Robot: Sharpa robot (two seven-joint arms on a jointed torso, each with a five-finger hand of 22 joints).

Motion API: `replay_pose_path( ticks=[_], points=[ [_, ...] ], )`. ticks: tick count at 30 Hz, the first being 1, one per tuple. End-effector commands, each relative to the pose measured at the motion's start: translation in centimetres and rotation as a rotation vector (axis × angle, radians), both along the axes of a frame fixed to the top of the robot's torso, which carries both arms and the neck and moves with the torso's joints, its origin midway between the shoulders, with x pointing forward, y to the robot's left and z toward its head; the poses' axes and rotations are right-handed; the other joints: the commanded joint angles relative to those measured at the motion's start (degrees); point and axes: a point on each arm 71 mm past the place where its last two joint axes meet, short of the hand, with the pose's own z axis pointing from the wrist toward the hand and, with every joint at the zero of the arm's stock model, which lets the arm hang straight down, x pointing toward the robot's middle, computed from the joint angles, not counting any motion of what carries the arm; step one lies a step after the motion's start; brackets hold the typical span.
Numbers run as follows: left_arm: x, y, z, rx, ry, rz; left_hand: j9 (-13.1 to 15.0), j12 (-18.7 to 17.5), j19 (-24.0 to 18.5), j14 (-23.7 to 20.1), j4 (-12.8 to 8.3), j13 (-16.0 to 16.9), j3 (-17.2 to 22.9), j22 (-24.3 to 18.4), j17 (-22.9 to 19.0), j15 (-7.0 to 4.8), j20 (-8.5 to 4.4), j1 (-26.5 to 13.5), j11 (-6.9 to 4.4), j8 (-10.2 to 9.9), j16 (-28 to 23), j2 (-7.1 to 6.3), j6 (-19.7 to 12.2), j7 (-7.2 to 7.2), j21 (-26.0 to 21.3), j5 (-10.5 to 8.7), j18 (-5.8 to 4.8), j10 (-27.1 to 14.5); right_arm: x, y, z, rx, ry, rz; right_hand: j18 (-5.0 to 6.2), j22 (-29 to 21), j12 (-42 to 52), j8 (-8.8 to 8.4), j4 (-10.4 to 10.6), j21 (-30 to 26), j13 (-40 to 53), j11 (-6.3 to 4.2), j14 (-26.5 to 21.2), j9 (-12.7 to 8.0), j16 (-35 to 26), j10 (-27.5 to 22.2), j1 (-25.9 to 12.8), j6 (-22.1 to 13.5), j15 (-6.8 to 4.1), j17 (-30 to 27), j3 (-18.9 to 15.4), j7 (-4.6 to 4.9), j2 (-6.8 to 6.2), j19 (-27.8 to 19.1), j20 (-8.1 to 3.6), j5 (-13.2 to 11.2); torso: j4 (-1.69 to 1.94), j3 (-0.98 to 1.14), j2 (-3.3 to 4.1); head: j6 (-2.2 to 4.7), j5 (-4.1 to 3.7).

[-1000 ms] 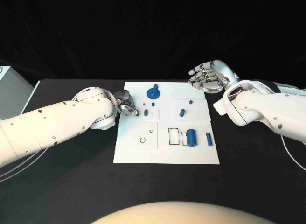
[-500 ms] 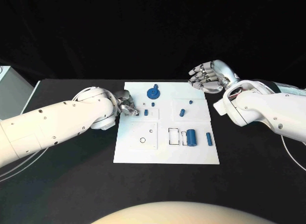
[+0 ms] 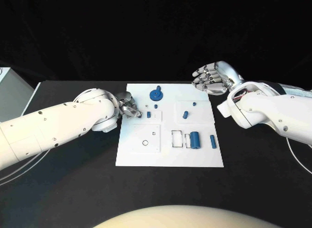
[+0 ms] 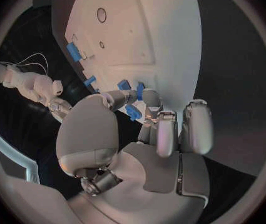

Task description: Assemble the parts on the task board

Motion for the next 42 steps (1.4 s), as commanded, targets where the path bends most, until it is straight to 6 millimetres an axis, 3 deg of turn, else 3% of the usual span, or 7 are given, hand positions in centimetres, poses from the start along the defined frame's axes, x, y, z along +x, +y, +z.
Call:
replay_pose_path(
  ticks=[1,26,42],
  points=[
    [-0.18,0.01,-0.52,-0.004,0.028,0.003,-0.12,0.02,-0.02,5.9,-0.73,0.07,0.26,1.93,14.92,-0.34,0.14,-0.66,-0.12,-0.33,0.14,-0.02,0.39,-0.04,-0.25,-0.29,-0.36,-0.22,-0.06,0.18,0.0,-0.003,-0.001,0.018,0.82,-0.05,-0.25,-0.25,0.44,0.09,-0.06,0.02,-0.01,-0.08,0.09,-0.13,-0.36,0.41,0.28,-0.04,-0.04,1.83,-0.09,-0.14,0.19,0.39,0.04,-0.02,0.02,0.02,-0.03],
    [-0.02,0.19,-0.5,-0.011,0.02,0.024,-1.21,-0.01,0.05,5.81,2.83,-0.13,-5.05,1.81,14.67,-0.24,0.2,-2.93,0.03,-0.9,-0.01,-0.08,0.9,0.13,-0.47,-0.29,-0.35,-0.51,-0.05,0.18,0.01,-0.003,-0.002,0.014,0.81,-0.06,-0.26,-0.32,0.41,0.06,-0.07,0.02,-0.09,-0.11,0.05,-0.16,-0.23,0.45,0.31,-0.18,0.06,1.84,-0.08,-0.21,0.21,0.54,0.01,-0.01,0.01,0.04,0.02],
    [-0.08,0.28,-0.62,0.002,0.036,0.018,-1.52,0.04,0.1,5.83,3.16,-0.08,-7.71,1.84,14.71,-0.23,0.23,-2.42,0.01,-1.06,0.01,-0.13,0.87,0.09,-0.5,-0.18,-0.35,-0.67,-0.04,0.15,-0.01,-0.004,0.0,0.015,0.8,-0.07,-0.27,-0.37,0.38,0.04,-0.07,0.03,-0.16,-0.14,0.02,-0.18,-0.17,0.46,0.33,-0.26,0.1,1.85,-0.12,-0.27,0.22,0.63,0.05,-0.05,0.01,-0.05,0.0]
  ],
)
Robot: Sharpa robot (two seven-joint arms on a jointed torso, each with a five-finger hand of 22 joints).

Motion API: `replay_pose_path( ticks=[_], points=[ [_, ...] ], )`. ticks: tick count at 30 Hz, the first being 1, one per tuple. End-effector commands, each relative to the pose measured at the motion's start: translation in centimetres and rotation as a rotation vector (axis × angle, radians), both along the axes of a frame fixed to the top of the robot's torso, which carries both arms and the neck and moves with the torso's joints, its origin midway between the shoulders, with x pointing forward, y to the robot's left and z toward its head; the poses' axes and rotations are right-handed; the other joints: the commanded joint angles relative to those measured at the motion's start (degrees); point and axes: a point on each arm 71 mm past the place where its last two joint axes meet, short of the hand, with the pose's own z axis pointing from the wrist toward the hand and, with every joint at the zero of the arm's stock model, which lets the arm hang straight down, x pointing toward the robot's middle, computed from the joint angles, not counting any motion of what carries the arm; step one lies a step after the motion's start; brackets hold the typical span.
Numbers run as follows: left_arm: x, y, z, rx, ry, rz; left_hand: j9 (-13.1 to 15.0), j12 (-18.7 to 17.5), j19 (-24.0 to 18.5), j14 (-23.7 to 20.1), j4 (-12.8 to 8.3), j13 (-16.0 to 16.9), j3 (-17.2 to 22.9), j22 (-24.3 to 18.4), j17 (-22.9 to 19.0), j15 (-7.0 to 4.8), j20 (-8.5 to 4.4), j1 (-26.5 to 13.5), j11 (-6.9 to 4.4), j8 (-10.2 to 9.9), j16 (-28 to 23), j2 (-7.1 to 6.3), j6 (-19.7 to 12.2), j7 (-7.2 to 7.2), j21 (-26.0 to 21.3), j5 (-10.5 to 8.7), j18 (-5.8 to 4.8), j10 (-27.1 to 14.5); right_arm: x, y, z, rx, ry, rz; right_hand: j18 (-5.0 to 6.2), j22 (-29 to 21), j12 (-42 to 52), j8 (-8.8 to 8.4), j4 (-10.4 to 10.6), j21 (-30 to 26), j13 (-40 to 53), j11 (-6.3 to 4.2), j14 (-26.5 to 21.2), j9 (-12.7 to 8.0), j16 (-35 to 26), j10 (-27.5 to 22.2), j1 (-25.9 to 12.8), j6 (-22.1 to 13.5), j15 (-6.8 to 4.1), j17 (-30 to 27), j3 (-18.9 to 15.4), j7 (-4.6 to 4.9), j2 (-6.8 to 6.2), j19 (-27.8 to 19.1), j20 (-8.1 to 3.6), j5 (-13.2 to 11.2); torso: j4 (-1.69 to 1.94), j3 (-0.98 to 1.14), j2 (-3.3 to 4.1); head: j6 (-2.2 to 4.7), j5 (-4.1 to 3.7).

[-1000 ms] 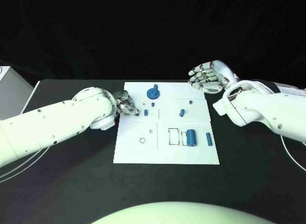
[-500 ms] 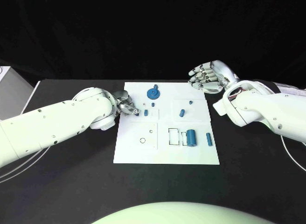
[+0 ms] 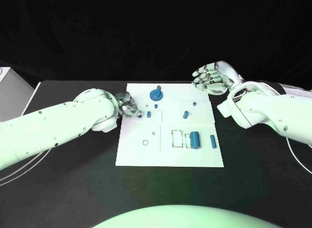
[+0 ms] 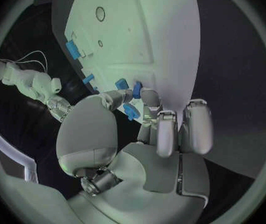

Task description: Assemble the parts on the task board

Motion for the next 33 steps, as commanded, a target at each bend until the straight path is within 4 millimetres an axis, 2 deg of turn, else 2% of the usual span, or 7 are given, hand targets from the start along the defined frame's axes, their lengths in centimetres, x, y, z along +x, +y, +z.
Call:
replay_pose_path(
  ticks=[1,6,13,15,19,27,33],
  points=[
    [-0.2,0.01,-0.43,0.013,0.029,-0.004,-0.12,0.04,0.1,5.83,-0.14,0.06,-0.52,1.84,14.71,-0.24,0.23,0.0,-0.22,-0.39,0.01,0.06,-0.06,0.18,-0.3,-0.04,-0.36,-0.42,-0.04,0.14,0.0,-0.004,-0.001,0.015,0.8,-0.07,-0.27,-0.37,0.38,0.04,-0.07,0.03,-0.16,-0.09,0.02,-0.18,-0.17,0.24,0.33,-0.07,0.1,1.66,-0.12,-0.27,0.22,0.31,0.04,-0.03,-0.01,-0.03,-0.02],
    [-0.21,-0.03,-0.43,0.013,0.029,-0.007,-0.37,0.07,0.1,5.85,-0.49,0.14,0.36,1.82,14.78,-0.4,0.13,2.21,-0.41,-0.5,0.06,0.43,0.0,-0.02,-0.35,0.24,-0.35,-0.41,-0.04,0.15,-0.01,-0.004,-0.001,0.016,0.8,-0.07,-0.27,-0.37,0.38,0.04,-0.07,0.03,-0.16,-0.09,0.02,-0.18,-0.17,0.24,0.33,-0.07,0.1,1.66,-0.12,-0.27,0.22,0.31,0.04,-0.03,-0.01,-0.02,0.0],
    [-0.23,-0.05,-0.42,0.013,0.029,-0.01,-0.43,0.03,0.17,5.92,-1.33,0.25,3.78,1.93,14.98,-0.55,-0.01,5.33,-0.57,-0.26,0.18,0.55,-0.14,-0.19,-0.32,0.29,-0.37,-0.3,-0.03,0.17,-0.01,-0.005,0.0,0.016,0.8,-0.08,-0.27,-0.41,0.34,0.03,-0.07,0.03,-0.21,-0.11,0.0,-0.18,-0.1,0.27,0.34,-0.14,0.14,1.67,-0.14,-0.32,0.23,0.39,0.02,-0.03,-0.01,-0.05,0.05],
    [-0.24,-0.07,-0.42,0.012,0.029,-0.012,-0.1,0.02,0.24,5.96,-2.17,0.35,6.06,2.08,15.1,-0.63,-0.1,6.62,-0.67,0.28,0.25,0.44,-0.36,-0.19,-0.24,0.24,-0.4,-0.14,-0.03,0.17,-0.01,-0.005,0.0,0.016,0.8,-0.08,-0.27,-0.41,0.34,0.03,-0.07,0.03,-0.21,-0.11,0.0,-0.18,-0.1,0.27,0.34,-0.14,0.14,1.67,-0.14,-0.32,0.23,0.39,0.0,-0.03,-0.01,-0.07,0.06],
    [-0.27,-0.17,-0.41,0.01,0.029,-0.016,0.37,-0.09,0.31,5.96,-2.99,0.31,8.14,2.26,15.1,-0.62,-0.11,7.41,-0.64,0.91,0.25,0.53,-0.74,-0.19,-0.11,0.24,-0.45,0.01,-0.03,0.2,-0.01,-0.005,0.0,0.017,0.8,-0.08,-0.27,-0.41,0.34,0.03,-0.07,0.03,-0.21,-0.11,0.0,-0.18,-0.1,0.27,0.34,-0.14,0.14,1.67,-0.14,-0.32,0.23,0.39,0.04,-0.03,0.0,-0.1,0.06],
    [-0.28,-0.2,-0.42,0.01,0.031,-0.018,0.52,-0.14,0.27,5.96,-3.16,0.26,8.58,2.2,15.1,-0.61,-0.11,7.5,-0.6,1.11,0.25,0.53,-0.83,-0.15,-0.16,0.2,-0.43,0.04,-0.03,0.23,-0.01,-0.005,-0.001,0.018,0.8,-0.08,-0.27,-0.41,0.34,0.03,-0.07,0.03,-0.21,-0.11,0.0,-0.18,-0.1,0.27,0.34,-0.14,0.14,1.67,-0.14,-0.32,0.23,0.39,0.01,0.01,0.01,-0.11,0.09],
    [-0.32,-0.28,-0.46,0.008,0.038,-0.02,1.26,-0.28,0.34,5.96,-3.76,0.16,10.37,2.39,15.1,-0.6,-0.08,7.78,-0.58,2.14,0.25,0.83,-0.84,-0.08,-0.03,0.21,-0.47,0.26,-0.04,0.24,-0.01,-0.005,-0.001,0.019,0.8,-0.08,-0.27,-0.41,0.34,0.03,-0.07,0.03,-0.21,-0.11,0.0,-0.18,-0.1,0.27,0.34,-0.14,0.14,1.67,-0.14,-0.32,0.23,0.39,-0.01,0.03,0.0,-0.13,0.11]
  ],
)
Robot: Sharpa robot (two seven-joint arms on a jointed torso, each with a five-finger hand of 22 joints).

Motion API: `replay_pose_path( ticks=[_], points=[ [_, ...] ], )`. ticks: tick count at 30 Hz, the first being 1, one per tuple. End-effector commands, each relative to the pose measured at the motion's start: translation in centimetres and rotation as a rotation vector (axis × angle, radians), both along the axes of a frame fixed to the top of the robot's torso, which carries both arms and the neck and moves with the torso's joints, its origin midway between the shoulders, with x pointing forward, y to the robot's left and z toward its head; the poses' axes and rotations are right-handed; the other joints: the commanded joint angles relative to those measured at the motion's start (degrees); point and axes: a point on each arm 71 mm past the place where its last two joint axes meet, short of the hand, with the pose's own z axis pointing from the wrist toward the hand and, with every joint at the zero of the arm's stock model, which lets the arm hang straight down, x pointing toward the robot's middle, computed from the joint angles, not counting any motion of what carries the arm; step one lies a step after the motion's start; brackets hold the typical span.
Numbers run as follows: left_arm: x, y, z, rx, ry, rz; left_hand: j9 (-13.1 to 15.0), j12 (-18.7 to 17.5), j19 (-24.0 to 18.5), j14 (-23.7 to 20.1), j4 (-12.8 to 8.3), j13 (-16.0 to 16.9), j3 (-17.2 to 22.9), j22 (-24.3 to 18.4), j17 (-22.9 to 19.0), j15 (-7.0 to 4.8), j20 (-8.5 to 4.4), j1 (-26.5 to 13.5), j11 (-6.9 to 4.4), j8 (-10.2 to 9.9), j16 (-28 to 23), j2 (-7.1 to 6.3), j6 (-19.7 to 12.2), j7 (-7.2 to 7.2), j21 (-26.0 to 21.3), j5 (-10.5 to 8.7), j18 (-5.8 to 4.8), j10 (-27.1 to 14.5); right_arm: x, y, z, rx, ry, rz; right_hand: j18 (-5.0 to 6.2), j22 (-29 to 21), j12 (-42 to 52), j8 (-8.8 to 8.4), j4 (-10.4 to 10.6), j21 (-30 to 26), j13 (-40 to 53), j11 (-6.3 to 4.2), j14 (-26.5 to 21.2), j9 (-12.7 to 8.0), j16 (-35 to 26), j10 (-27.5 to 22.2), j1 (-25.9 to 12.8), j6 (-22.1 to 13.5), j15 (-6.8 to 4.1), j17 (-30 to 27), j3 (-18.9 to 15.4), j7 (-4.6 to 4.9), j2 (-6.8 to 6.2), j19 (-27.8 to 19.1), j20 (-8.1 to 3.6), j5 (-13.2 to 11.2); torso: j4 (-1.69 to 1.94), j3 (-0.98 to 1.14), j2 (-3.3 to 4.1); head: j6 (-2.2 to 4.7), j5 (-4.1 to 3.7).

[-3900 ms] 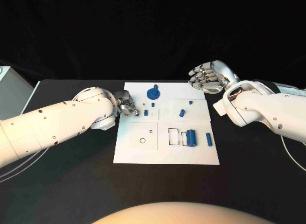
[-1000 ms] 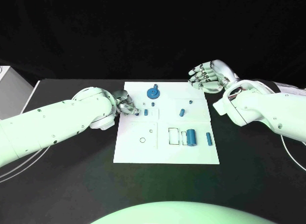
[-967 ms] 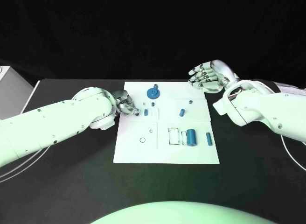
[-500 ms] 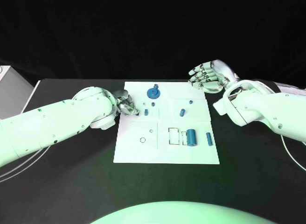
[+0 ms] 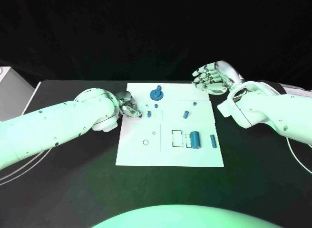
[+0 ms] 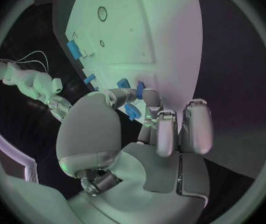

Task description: Assemble the parts on the task board

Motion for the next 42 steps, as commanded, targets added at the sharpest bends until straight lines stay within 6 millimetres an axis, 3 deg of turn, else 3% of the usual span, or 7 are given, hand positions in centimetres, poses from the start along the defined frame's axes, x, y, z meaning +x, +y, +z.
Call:
replay_pose_path(
  ticks=[1,17,42],
  points=[
    [-0.27,-0.11,-0.59,0.011,0.04,-0.013,0.53,-0.29,0.35,6.17,-5.21,0.02,6.09,2.41,15.09,-0.39,-0.08,1.14,-0.14,0.74,0.25,0.7,-0.22,-0.09,-0.01,0.3,-0.46,0.3,-0.05,0.19,0.0,-0.005,-0.001,0.018,0.8,-0.08,-0.27,-0.18,0.35,0.03,-0.07,0.04,-0.21,-0.05,0.0,-0.18,-0.1,0.27,0.34,-0.05,0.14,1.67,-0.14,-0.32,0.23,0.39,-0.04,0.03,0.0,-0.04,0.02],
    [-0.49,-0.19,-0.9,0.011,0.093,-0.02,1.54,-0.26,0.46,6.17,-6.75,0.25,9.03,2.71,15.09,-0.35,-0.05,1.15,-0.06,1.94,0.25,0.67,-0.39,0.1,0.22,0.36,-0.51,0.59,-0.05,0.22,0.0,-0.005,-0.002,0.018,0.8,-0.08,-0.28,-0.24,0.3,0.03,-0.07,0.05,-0.26,-0.08,-0.01,-0.18,-0.01,0.31,0.36,-0.16,0.22,1.67,-0.17,-0.39,0.25,0.54,-0.01,-0.02,0.01,-0.2,-0.02],
    [-0.47,0.11,-0.91,0.035,0.089,-0.019,1.84,-0.3,0.47,6.17,-7.41,0.2,10.05,2.78,15.09,-0.35,-0.06,1.06,-0.04,2.26,0.25,0.51,-0.4,0.14,0.29,0.32,-0.51,0.6,-0.07,0.21,0.0,-0.005,-0.002,0.019,0.8,-0.08,-0.29,-0.33,0.3,0.04,-0.08,0.07,-0.29,-0.12,0.0,-0.2,0.01,0.34,0.37,-0.3,0.27,1.69,-0.24,-0.45,0.27,0.68,-0.01,0.05,0.02,-0.23,0.01]
  ],
)
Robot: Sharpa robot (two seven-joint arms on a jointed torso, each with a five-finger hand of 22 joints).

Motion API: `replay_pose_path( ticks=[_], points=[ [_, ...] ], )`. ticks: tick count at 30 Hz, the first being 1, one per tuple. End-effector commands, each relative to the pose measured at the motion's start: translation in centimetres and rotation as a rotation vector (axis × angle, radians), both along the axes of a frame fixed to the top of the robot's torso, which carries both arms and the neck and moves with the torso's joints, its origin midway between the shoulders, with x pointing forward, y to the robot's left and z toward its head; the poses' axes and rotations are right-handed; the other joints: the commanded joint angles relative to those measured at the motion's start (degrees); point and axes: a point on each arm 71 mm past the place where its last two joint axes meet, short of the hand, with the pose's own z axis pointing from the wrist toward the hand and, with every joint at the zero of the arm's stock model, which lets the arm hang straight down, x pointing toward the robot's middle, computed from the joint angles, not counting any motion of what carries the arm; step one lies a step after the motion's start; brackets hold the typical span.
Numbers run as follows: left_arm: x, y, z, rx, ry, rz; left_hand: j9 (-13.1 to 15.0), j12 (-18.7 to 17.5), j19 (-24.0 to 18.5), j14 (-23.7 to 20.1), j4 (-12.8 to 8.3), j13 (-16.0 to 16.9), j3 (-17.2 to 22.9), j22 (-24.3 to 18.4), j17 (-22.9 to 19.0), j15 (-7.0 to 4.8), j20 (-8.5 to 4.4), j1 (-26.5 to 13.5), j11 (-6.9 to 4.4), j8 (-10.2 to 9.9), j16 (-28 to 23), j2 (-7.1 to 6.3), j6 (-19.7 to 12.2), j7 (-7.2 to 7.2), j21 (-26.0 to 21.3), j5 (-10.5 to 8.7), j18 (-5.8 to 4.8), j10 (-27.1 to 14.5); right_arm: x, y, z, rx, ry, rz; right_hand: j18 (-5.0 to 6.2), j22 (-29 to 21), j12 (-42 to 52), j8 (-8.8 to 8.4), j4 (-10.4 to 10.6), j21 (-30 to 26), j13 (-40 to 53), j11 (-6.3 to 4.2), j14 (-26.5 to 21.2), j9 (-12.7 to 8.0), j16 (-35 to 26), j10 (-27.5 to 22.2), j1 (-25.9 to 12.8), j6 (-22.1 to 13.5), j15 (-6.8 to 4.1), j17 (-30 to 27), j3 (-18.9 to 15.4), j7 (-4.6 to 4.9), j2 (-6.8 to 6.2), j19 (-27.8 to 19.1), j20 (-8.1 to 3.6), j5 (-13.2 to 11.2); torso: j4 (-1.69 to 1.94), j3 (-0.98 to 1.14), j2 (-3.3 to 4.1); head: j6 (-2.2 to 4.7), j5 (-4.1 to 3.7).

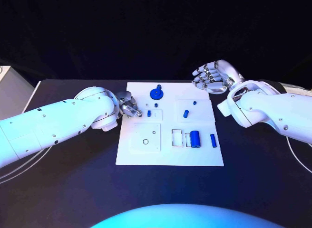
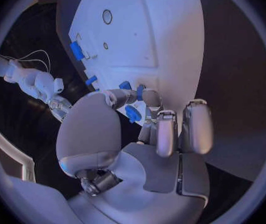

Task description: Assemble the parts on the task board

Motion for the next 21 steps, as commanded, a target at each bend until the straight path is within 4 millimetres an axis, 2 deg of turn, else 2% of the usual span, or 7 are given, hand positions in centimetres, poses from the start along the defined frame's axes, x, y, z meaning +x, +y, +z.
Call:
replay_pose_path(
  ticks=[1,4,6,9,12,17,21],
  points=[
    [-0.39,0.16,-0.93,0.037,0.048,-0.008,0.08,-0.29,0.47,6.17,-8.62,0.0,8.85,2.78,15.1,-0.35,-0.06,1.04,0.05,0.26,0.25,0.48,0.1,-0.36,0.28,0.12,-0.51,0.3,-0.06,0.16,0.01,-0.005,-0.002,0.017,0.8,-0.08,-0.29,-0.33,0.14,0.04,-0.07,0.07,-0.08,-0.05,0.0,-0.21,0.01,0.34,0.17,-0.06,0.11,1.7,-0.24,-0.24,0.07,0.33,-0.03,0.03,0.0,0.06,0.0],
    [-0.36,0.17,-0.9,0.032,0.045,-0.003,0.16,-0.36,0.4,6.17,-8.49,-0.15,8.79,2.69,15.1,-0.27,-0.05,0.53,0.14,0.28,0.25,0.31,-0.05,-0.28,0.2,-0.27,-0.49,0.3,-0.07,0.14,0.01,-0.005,-0.002,0.017,0.8,-0.08,-0.29,-0.33,0.14,0.04,-0.07,0.07,-0.08,-0.05,0.0,-0.21,0.01,0.34,0.17,-0.06,0.11,1.7,-0.24,-0.24,0.07,0.33,-0.04,0.03,-0.01,0.06,0.0],
    [-0.33,0.2,-0.91,0.024,0.047,0.004,0.15,-0.55,0.17,6.17,-7.49,-0.51,7.69,2.38,15.1,-0.11,0.06,-1.4,0.21,0.01,0.25,0.08,-0.6,-0.3,-0.1,-0.92,-0.41,0.19,-0.08,0.12,0.01,-0.005,-0.002,0.016,0.8,-0.08,-0.29,-0.33,0.14,0.04,-0.07,0.07,-0.08,-0.05,0.0,-0.21,0.01,0.34,0.17,-0.06,0.11,1.7,-0.24,-0.24,0.07,0.33,-0.04,0.05,-0.02,0.1,-0.02],
    [-0.32,0.22,-0.91,0.015,0.049,0.011,-0.61,-0.42,0.03,6.09,-4.66,-0.64,2.29,2.15,14.87,-0.19,0.11,-4.84,0.18,-0.8,0.1,0.18,-0.11,-0.59,-0.41,-1.23,-0.35,-0.1,-0.09,0.1,0.01,-0.005,-0.002,0.016,0.8,-0.08,-0.29,-0.33,0.14,0.04,-0.07,0.07,-0.08,-0.05,0.0,-0.21,0.01,0.34,0.17,-0.06,0.11,1.7,-0.24,-0.24,0.07,0.33,-0.04,0.06,-0.01,0.12,-0.03],
    [-0.31,0.23,-0.92,0.01,0.051,0.015,-1.07,-0.43,0.0,6.04,-3.22,-0.68,-0.04,2.03,14.73,-0.17,0.11,-5.69,0.16,-1.33,0.0,0.29,0.09,-0.54,-0.56,-0.96,-0.32,-0.38,-0.1,0.09,0.02,-0.005,-0.002,0.015,0.8,-0.08,-0.3,-0.36,0.15,0.04,-0.08,0.08,-0.1,-0.07,0.0,-0.22,0.0,0.34,0.18,-0.11,0.11,1.71,-0.27,-0.27,0.07,0.35,-0.04,0.07,0.0,0.13,-0.05],
    [-0.32,0.22,-0.96,0.006,0.058,0.018,-1.82,-0.3,0.06,6.0,0.48,-0.66,-6.41,1.96,14.61,-0.08,0.18,-6.86,0.28,-2.1,-0.08,0.31,0.68,-0.4,-0.73,-0.77,-0.31,-0.72,-0.11,0.05,0.02,-0.005,-0.002,0.014,0.8,-0.08,-0.3,-0.36,0.15,0.04,-0.08,0.08,-0.1,-0.07,0.0,-0.22,0.0,0.34,0.18,-0.11,0.11,1.71,-0.27,-0.27,0.07,0.35,-0.06,0.04,0.02,0.16,-0.07],
    [-0.34,0.22,-1.0,0.005,0.065,0.017,-2.13,-0.34,0.05,5.97,1.34,-0.76,-9.87,1.91,14.53,0.01,0.24,-7.34,0.4,-2.47,-0.14,0.39,0.8,-0.28,-0.84,-0.67,-0.3,-0.89,-0.12,0.02,0.02,-0.005,-0.002,0.014,0.8,-0.08,-0.3,-0.36,0.15,0.04,-0.08,0.08,-0.1,-0.07,0.0,-0.22,0.0,0.34,0.18,-0.11,0.11,1.71,-0.27,-0.27,0.07,0.35,-0.04,0.03,0.02,0.15,-0.1]
  ],
)
